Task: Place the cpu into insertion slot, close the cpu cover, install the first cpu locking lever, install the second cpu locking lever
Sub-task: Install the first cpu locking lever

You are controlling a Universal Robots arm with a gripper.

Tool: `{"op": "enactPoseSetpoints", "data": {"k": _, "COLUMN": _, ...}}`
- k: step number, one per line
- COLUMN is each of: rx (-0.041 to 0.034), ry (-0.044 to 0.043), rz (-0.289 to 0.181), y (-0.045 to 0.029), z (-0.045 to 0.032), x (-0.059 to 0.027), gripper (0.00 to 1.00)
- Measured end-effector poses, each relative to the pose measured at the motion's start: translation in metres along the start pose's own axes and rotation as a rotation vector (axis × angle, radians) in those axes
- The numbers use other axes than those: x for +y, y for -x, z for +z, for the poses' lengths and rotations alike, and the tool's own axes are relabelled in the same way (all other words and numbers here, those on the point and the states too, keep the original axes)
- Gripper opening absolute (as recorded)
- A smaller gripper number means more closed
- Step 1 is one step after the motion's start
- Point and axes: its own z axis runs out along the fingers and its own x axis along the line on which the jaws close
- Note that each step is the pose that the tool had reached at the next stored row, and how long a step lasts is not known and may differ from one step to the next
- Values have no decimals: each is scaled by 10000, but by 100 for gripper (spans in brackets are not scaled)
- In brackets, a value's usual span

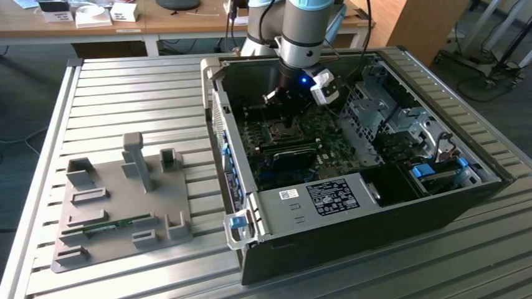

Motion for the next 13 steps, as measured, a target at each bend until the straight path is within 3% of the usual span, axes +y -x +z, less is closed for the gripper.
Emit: {"op": "enactPoseSetpoints", "data": {"k": 13, "rx": -2, "ry": 2, "rz": 0, "y": 16, "z": -280, "x": 10, "gripper": 11}}
